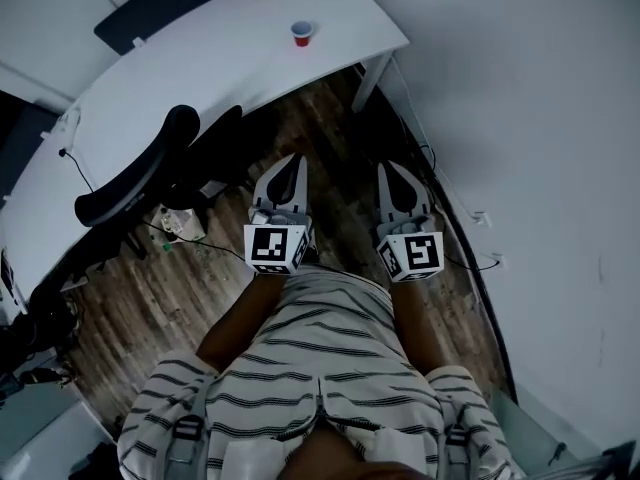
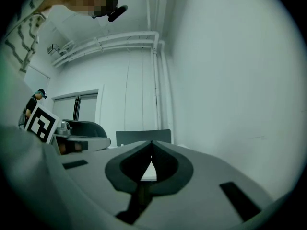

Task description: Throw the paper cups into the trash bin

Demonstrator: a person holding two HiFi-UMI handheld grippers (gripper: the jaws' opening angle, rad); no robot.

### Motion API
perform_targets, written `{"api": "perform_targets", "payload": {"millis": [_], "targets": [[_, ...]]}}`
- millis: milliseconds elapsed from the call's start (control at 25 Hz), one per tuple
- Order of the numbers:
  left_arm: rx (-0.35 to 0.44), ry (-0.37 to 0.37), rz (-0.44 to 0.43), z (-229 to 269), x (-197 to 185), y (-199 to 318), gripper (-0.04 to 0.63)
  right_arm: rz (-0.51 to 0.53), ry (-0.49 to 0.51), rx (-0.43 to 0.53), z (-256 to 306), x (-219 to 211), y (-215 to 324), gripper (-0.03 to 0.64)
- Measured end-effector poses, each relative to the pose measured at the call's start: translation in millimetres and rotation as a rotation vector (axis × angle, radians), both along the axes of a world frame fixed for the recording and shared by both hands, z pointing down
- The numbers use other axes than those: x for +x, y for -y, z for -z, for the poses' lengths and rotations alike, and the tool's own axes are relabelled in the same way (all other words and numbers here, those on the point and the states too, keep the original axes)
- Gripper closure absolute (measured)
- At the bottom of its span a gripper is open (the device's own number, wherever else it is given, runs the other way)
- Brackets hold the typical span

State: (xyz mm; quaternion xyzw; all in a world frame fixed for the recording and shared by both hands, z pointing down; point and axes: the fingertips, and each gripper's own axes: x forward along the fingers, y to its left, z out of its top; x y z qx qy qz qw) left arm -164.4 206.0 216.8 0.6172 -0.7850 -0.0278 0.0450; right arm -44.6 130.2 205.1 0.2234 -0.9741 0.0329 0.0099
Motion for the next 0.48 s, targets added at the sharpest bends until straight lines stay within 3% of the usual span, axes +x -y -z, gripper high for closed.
{"api": "perform_targets", "payload": {"millis": [200,480], "targets": [[-0.011,0.005,-0.040,2.5,-51.0,51.1,0.572,-0.034,0.011,0.007,11.0,-51.5,46.4,0.607],[-0.078,-0.014,-0.096,-21.2,-80.9,83.1,0.572,-0.073,-0.004,0.003,7.2,-89.1,76.7,0.607]]}}
